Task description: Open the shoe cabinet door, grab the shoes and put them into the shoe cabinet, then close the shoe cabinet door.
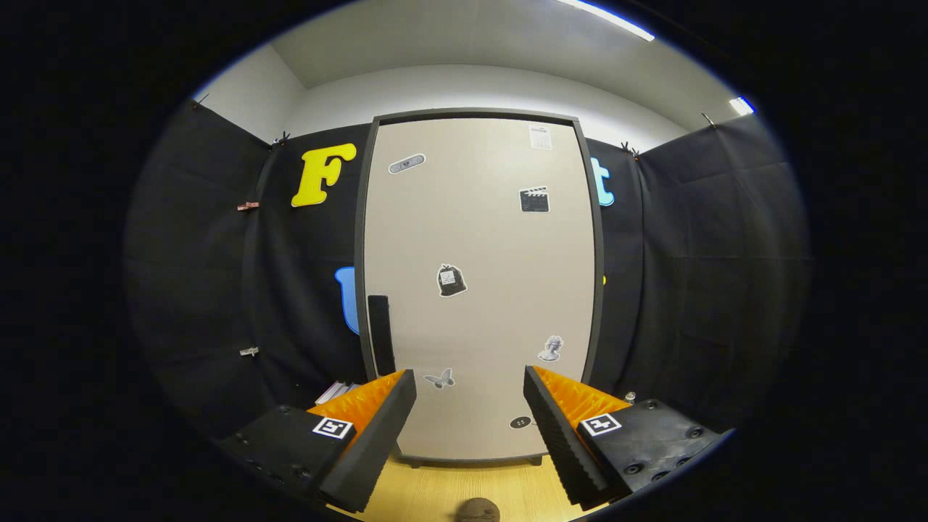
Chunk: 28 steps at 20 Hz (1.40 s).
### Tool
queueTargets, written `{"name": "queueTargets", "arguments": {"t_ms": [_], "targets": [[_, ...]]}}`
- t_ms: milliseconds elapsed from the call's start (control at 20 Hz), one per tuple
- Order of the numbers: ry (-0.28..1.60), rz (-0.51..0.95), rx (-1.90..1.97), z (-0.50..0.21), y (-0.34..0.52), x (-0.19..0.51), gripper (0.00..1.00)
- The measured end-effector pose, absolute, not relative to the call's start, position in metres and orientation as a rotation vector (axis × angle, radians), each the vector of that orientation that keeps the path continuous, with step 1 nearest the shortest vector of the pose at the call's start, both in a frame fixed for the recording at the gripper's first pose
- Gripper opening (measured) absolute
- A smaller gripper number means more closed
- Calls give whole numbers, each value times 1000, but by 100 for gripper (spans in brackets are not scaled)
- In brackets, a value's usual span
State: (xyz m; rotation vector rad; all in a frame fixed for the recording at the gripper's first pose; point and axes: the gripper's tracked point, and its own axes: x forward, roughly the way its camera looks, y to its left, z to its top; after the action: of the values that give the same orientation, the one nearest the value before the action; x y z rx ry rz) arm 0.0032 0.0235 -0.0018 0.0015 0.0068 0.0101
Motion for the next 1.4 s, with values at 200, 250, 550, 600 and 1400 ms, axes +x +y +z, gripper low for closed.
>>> {"name": "queueTargets", "arguments": {"t_ms": [200, 250, 550, 600, 1400], "targets": [[7, 44, 23, -3, 53, 18, 98], [8, 54, 21, -5, 63, 23, 98], [22, 73, 1, -20, 116, 73, 98], [25, 67, 2, -23, 122, 84, 98], [70, -29, -14, -49, 142, 185, 52]]}}
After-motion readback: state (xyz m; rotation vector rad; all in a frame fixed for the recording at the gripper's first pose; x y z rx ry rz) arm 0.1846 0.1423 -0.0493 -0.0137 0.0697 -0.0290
